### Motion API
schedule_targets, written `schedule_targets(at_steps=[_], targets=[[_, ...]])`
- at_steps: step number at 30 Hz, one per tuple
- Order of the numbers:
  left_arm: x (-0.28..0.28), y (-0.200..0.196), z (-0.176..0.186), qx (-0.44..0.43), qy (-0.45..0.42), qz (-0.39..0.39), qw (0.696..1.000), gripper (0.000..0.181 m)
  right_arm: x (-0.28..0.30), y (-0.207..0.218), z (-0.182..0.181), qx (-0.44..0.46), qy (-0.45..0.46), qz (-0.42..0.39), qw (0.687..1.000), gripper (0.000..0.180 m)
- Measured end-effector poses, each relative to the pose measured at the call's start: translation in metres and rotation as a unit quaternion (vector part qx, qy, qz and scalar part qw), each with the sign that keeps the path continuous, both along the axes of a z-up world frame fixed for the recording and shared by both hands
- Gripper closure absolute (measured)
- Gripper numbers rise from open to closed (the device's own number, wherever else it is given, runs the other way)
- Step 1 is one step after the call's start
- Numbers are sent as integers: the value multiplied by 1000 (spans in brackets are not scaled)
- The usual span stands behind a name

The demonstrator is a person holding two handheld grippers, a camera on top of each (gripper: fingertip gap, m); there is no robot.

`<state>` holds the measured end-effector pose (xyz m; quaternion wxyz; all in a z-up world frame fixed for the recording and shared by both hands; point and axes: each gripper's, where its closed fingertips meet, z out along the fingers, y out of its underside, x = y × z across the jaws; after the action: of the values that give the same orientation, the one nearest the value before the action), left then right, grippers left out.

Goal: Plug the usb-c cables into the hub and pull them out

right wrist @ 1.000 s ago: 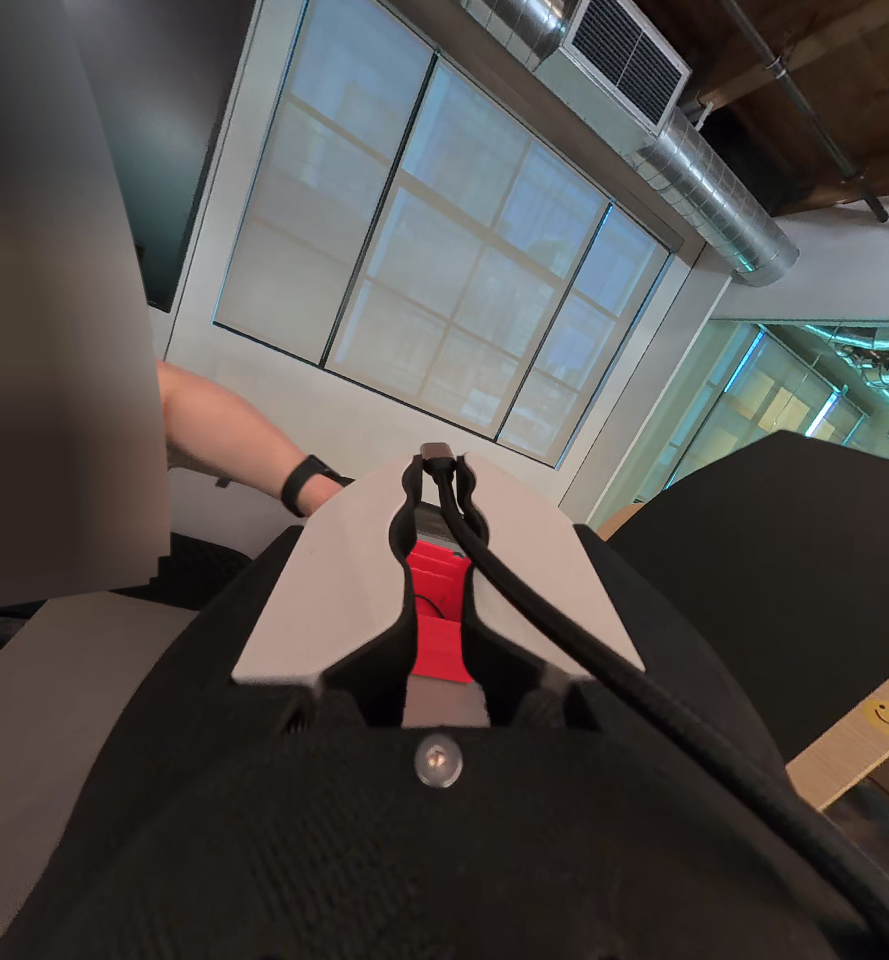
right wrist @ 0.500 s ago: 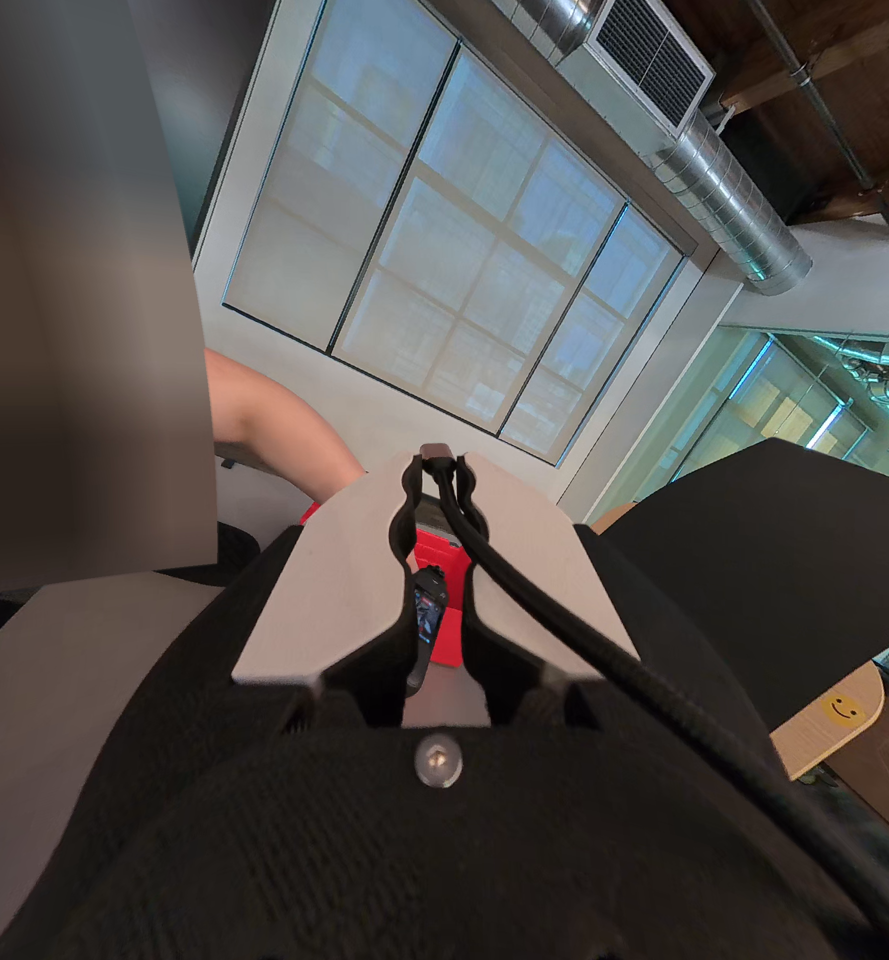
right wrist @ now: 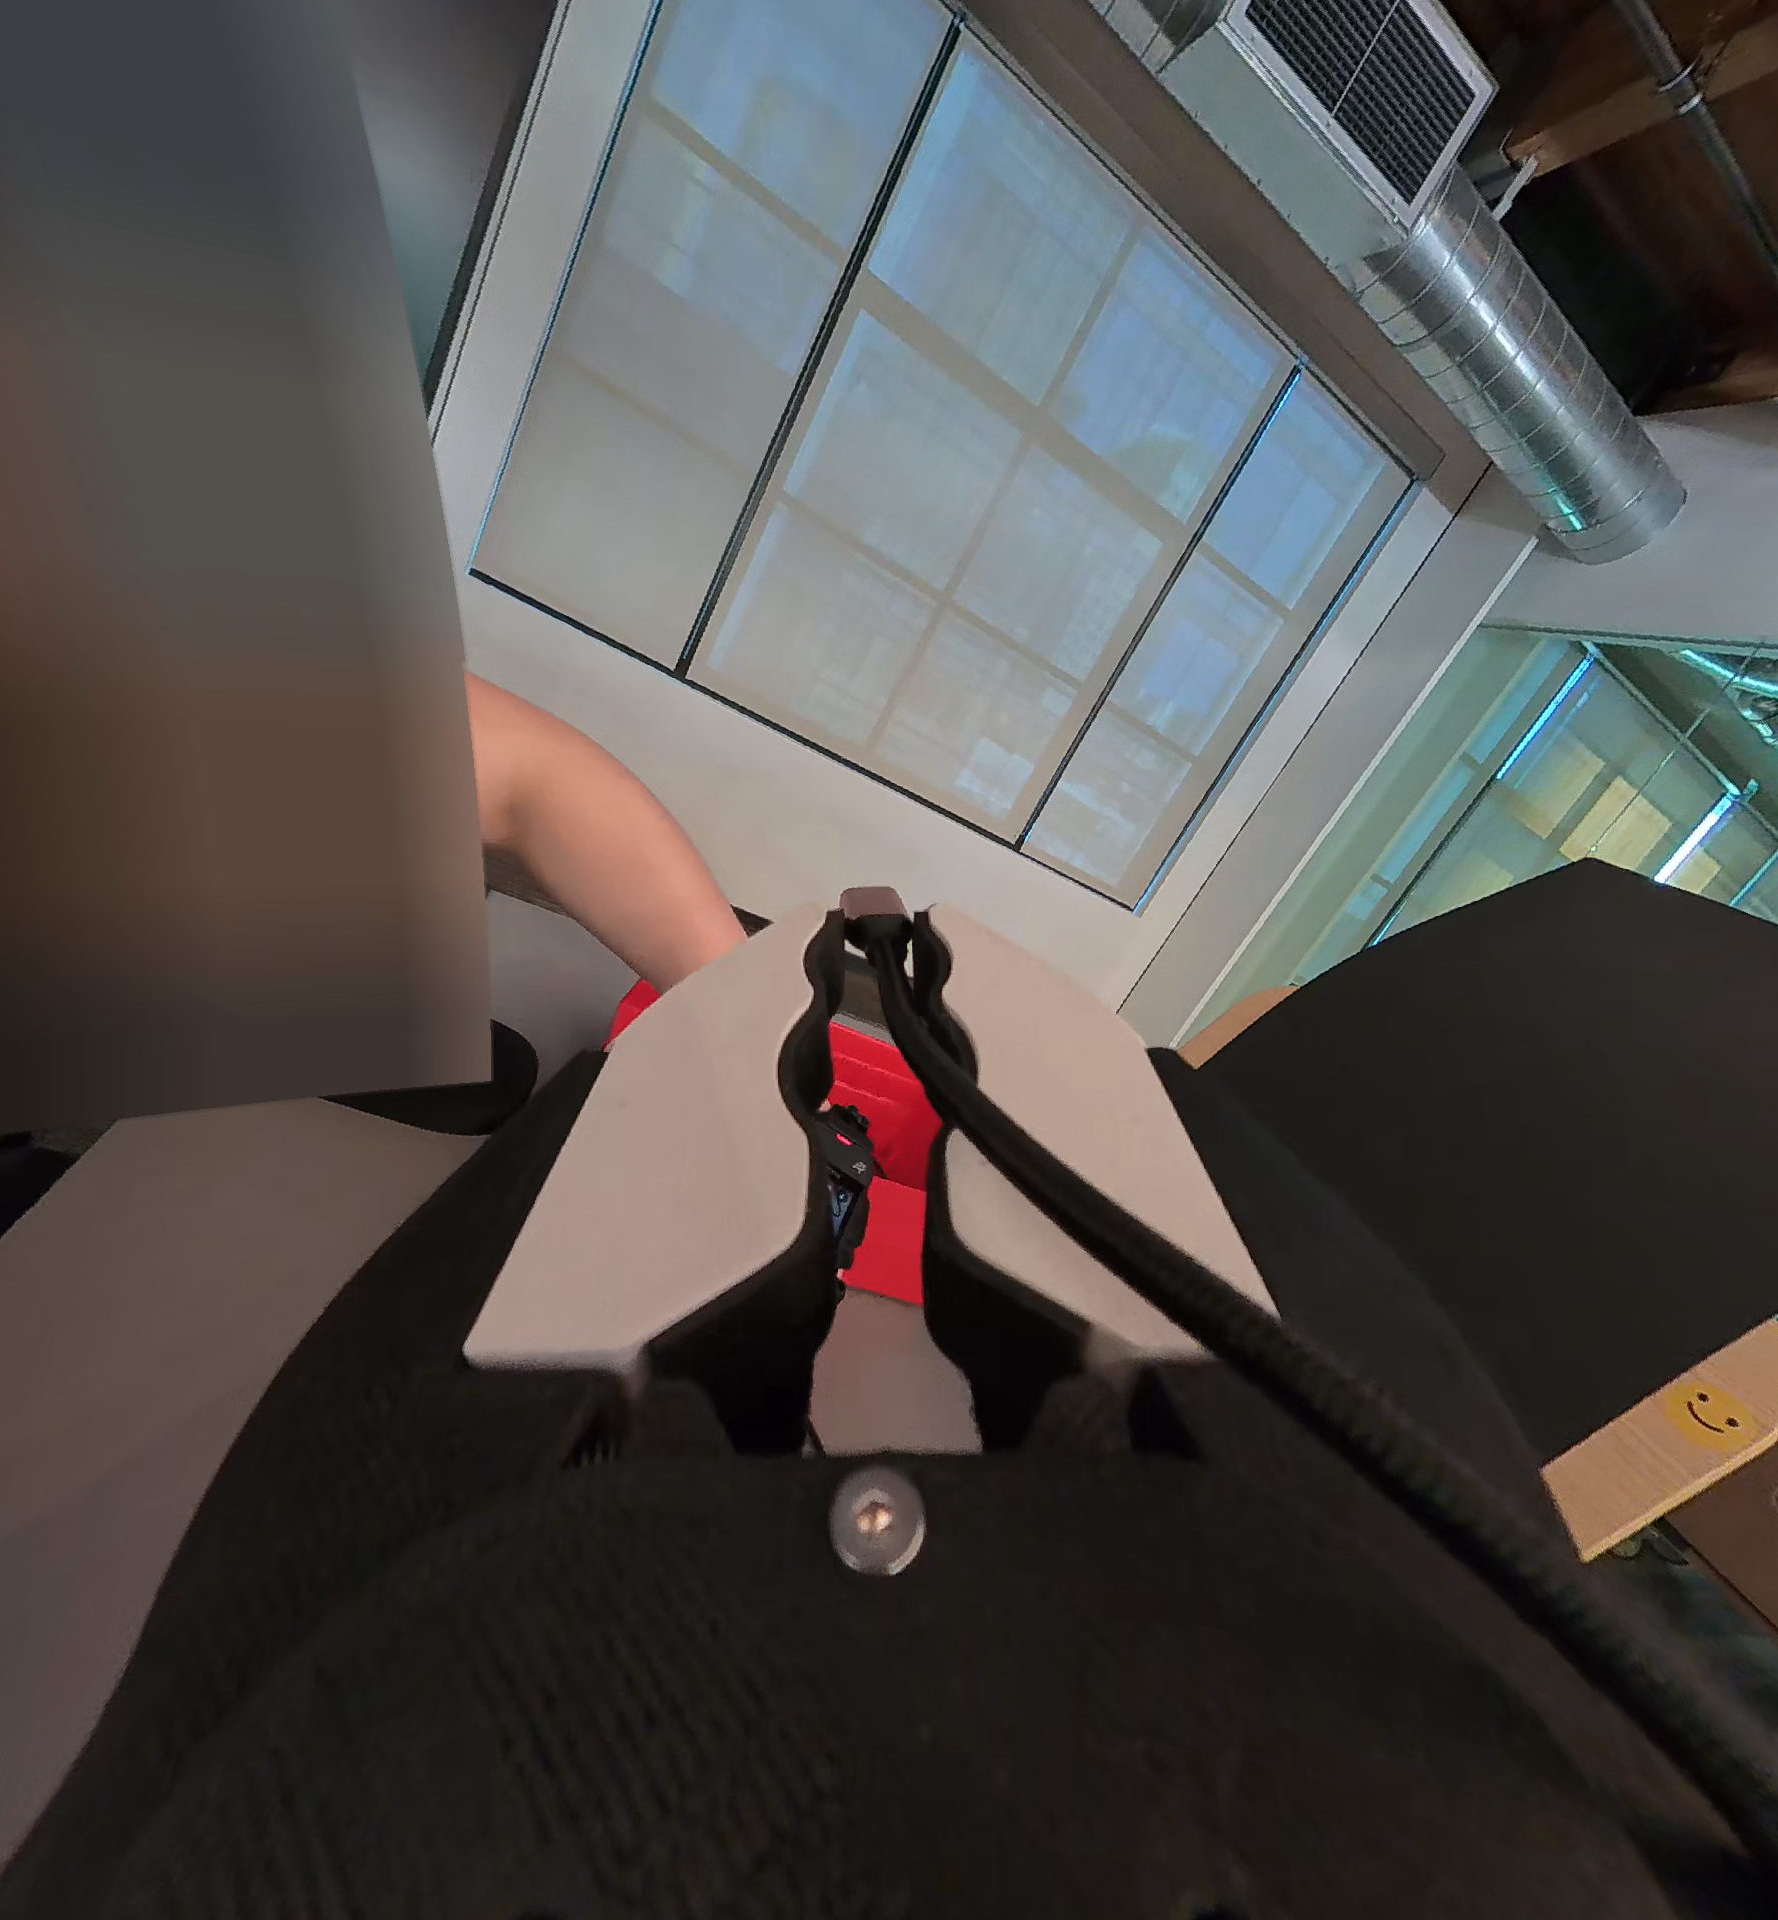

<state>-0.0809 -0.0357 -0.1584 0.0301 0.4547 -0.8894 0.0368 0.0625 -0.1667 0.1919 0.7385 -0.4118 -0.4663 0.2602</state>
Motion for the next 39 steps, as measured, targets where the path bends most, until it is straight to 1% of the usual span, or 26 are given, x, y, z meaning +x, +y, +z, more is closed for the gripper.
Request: schedule_targets(at_steps=[2, 3, 7, 10, 12, 17, 19, 20, 25, 27, 29, 31, 35, 37, 39], targets=[[-1, 2, 2, 24, 4, 6, 1000, 157, -1, 0, -1, 1, -4, -1, 1000, 167], [-1, 0, 5, 20, 2, 15, 1000, 157, -1, -1, -1, 3, -6, -1, 1000, 167], [5, -9, 31, -39, -17, 96, 994, 157, -1, -3, 0, 7, -8, 0, 1000, 166], [10, -7, 54, -72, -40, 160, 984, 158, -2, -4, -1, 9, -15, -5, 1000, 167], [12, -11, 63, -96, -47, 199, 974, 158, -2, -5, -2, 10, -20, -5, 1000, 167], [5, -15, 62, -94, -30, 312, 945, 159, -3, -11, 0, 16, -22, 0, 1000, 167], [7, -26, 55, -108, -33, 357, 927, 159, -4, -14, 0, 19, -27, 3, 999, 167], [7, -31, 49, -105, -36, 368, 923, 159, -4, -15, 0, 22, -28, 4, 999, 167], [11, -50, 25, -30, -117, 408, 905, 159, -7, -19, 0, 29, -32, 8, 999, 167], [12, -54, 17, 1, -152, 408, 900, 159, -8, -19, 0, 29, -34, 8, 999, 167], [12, -54, 9, 42, -187, 393, 899, 159, -9, -20, -1, 30, -37, 8, 999, 167], [10, -54, 2, 78, -204, 382, 898, 158, -10, -21, -1, 31, -40, 10, 999, 167], [11, -56, 2, 88, -245, 377, 889, 158, -15, -23, -4, 33, -50, 15, 998, 167], [10, -53, 3, 95, -263, 379, 882, 150, -17, -23, -5, 34, -55, 14, 998, 167], [11, -53, 3, 91, -278, 380, 877, 149, -18, -23, -7, 34, -59, 15, 998, 167]])
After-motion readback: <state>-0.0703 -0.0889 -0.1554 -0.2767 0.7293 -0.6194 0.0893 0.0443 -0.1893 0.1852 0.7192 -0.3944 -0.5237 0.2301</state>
